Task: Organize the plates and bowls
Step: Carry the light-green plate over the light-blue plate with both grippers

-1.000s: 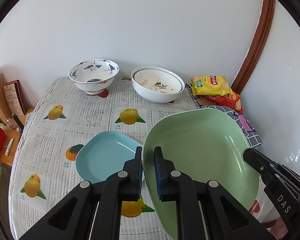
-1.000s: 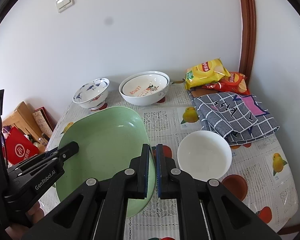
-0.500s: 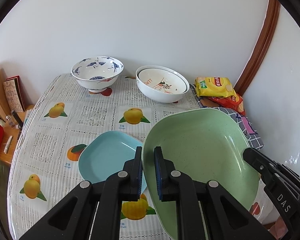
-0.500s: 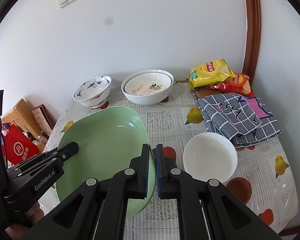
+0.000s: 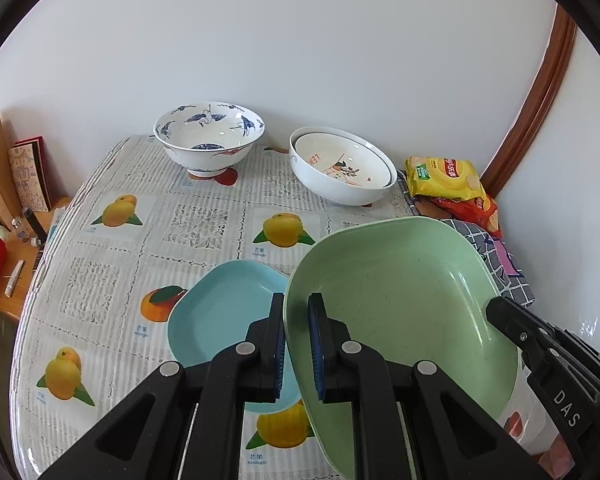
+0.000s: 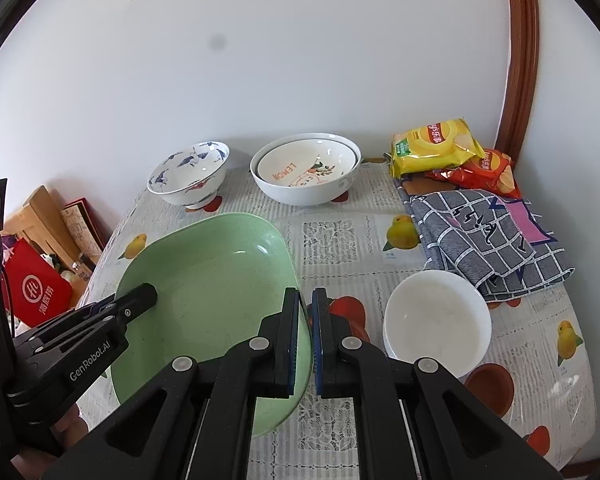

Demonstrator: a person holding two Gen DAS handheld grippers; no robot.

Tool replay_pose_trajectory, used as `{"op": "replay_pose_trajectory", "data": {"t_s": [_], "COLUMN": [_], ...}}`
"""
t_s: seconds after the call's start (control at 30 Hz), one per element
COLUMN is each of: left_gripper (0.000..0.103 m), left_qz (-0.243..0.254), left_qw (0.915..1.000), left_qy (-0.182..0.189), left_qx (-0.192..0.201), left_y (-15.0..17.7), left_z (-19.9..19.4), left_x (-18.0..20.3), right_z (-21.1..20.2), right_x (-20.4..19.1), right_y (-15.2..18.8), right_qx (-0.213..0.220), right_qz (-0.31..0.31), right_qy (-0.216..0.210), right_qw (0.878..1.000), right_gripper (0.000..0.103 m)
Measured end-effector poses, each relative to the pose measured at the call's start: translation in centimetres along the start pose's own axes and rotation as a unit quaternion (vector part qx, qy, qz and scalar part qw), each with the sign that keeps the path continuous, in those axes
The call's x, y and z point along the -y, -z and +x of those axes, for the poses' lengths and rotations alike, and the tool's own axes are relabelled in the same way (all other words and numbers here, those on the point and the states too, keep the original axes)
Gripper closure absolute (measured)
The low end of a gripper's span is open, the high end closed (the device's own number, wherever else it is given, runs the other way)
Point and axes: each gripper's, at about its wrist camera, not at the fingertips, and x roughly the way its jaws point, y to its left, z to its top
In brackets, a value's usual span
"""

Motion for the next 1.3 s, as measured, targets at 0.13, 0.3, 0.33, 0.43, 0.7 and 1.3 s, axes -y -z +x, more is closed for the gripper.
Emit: {"op": "replay_pose_trajectory", "data": {"t_s": [0.13, 0.3, 0.33, 0.43, 0.7, 1.3], "left_gripper": [0.092, 0.092, 0.092, 0.092, 0.092, 0.092], "left_qz": [-0.007, -0.015, -0.017, -0.026, -0.039, -0.058], "left_qw": [1.0000, 0.9998, 0.9998, 0.9996, 0.9990, 0.9972], "left_qy": [-0.002, -0.006, -0.007, -0.008, -0.013, -0.030], "left_qx": [-0.004, -0.009, -0.009, -0.012, -0.017, -0.038], "left_y": [0.0, 0.1, 0.0, 0.0, 0.1, 0.9], "left_z": [0.5, 1.1, 1.2, 1.6, 2.3, 3.9], "left_x": [-0.8, -1.9, -2.1, -2.8, -4.2, -6.3], "right_z": [0.7, 1.7, 1.9, 2.5, 3.8, 6.6], "right_x": [-0.7, -1.4, -1.5, -2.0, -3.3, -4.6], "right_y": [-0.1, -0.1, -0.1, -0.3, -0.8, 0.4], "right_qx": [-0.004, -0.012, -0.013, -0.018, -0.026, -0.052], "right_qz": [-0.009, -0.009, -0.011, -0.014, -0.034, -0.037], "right_qy": [0.001, -0.007, -0.007, -0.011, -0.012, -0.026], "right_qw": [1.000, 1.000, 1.000, 1.000, 0.999, 0.998], "right_gripper": [0.096, 0.096, 0.096, 0.096, 0.096, 0.096]}}
